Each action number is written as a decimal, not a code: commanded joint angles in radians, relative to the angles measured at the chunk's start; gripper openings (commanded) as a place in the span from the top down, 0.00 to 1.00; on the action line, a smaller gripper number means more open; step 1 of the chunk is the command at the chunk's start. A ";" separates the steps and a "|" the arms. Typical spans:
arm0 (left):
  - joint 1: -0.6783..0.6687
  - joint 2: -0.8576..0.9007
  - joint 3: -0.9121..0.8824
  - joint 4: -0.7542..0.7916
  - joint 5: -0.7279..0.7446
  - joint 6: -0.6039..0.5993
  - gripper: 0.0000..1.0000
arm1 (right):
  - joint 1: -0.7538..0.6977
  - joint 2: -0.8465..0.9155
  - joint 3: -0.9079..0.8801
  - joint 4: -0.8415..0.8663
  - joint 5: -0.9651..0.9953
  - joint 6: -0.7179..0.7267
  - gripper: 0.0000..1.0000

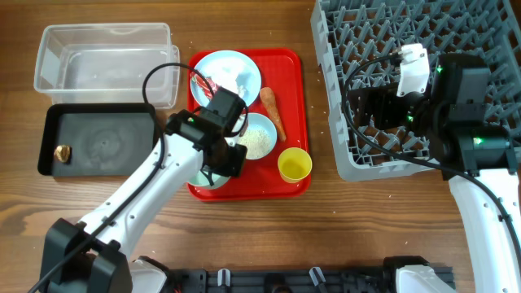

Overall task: Sort waste into correct bins and load items into the dishwasher rack
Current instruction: 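Return the green bowl to the red tray with the left gripper, then grasp the blue rice bowl with the left gripper, then tip the rice from the blue bowl onto the black tray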

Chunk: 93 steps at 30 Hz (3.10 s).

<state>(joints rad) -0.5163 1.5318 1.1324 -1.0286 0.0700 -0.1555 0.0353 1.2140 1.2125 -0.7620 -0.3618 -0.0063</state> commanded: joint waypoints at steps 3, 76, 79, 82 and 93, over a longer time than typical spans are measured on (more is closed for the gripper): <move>-0.027 0.004 -0.059 0.047 -0.080 -0.044 0.96 | -0.004 0.007 0.018 0.001 0.006 -0.017 0.07; 0.533 -0.034 0.262 0.069 0.307 0.044 0.96 | -0.004 0.040 0.006 -0.011 0.006 -0.017 0.07; 0.680 -0.032 0.259 0.037 0.398 0.090 0.96 | -0.004 0.040 0.006 -0.012 0.006 -0.017 0.07; 0.834 -0.030 0.256 0.015 0.452 0.126 0.96 | -0.004 0.040 0.006 -0.013 0.006 -0.016 0.07; 1.227 0.081 0.086 0.049 0.951 0.367 0.96 | -0.004 0.040 0.006 -0.012 0.006 -0.016 0.07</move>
<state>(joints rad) 0.6304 1.5604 1.2694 -0.9897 0.7879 0.0860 0.0353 1.2457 1.2125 -0.7746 -0.3618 -0.0063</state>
